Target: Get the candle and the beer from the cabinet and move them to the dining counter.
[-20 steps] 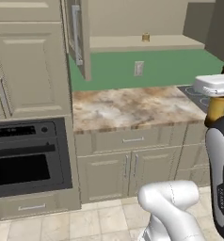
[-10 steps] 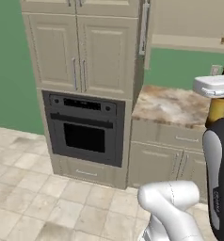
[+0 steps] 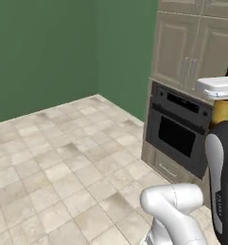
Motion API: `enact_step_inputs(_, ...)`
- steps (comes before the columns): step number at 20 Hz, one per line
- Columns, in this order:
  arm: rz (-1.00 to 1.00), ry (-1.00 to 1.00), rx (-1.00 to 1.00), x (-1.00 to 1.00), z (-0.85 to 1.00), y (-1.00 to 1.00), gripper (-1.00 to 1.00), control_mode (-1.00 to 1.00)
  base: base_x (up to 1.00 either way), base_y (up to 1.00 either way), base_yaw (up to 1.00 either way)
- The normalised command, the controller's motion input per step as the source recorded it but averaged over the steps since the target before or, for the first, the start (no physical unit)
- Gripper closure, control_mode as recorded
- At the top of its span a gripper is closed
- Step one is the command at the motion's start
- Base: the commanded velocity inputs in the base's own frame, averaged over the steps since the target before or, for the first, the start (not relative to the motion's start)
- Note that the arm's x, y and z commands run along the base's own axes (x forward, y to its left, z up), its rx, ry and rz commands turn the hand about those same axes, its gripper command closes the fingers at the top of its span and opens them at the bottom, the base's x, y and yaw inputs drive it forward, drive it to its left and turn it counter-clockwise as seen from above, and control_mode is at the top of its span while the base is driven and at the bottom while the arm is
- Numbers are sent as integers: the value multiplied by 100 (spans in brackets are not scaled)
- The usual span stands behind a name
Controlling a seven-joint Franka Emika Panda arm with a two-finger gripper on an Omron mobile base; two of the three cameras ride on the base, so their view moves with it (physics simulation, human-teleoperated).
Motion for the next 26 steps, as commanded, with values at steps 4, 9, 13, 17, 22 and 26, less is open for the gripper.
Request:
enact_step_inputs(4,0,0,0,0,0,0,100,100,0,0,100)
enact_step_inputs(9,0,0,0,0,0,0,100,100,0,0,100)
enact_step_inputs(13,0,0,0,0,0,0,100,100,0,0,100)
enact_step_inputs(17,0,0,0,0,0,0,100,100,0,0,100)
enact_step_inputs(22,0,0,0,0,0,0,100,100,0,0,100)
enact_step_inputs(26,0,0,0,0,0,0,100,100,6,-4,100)
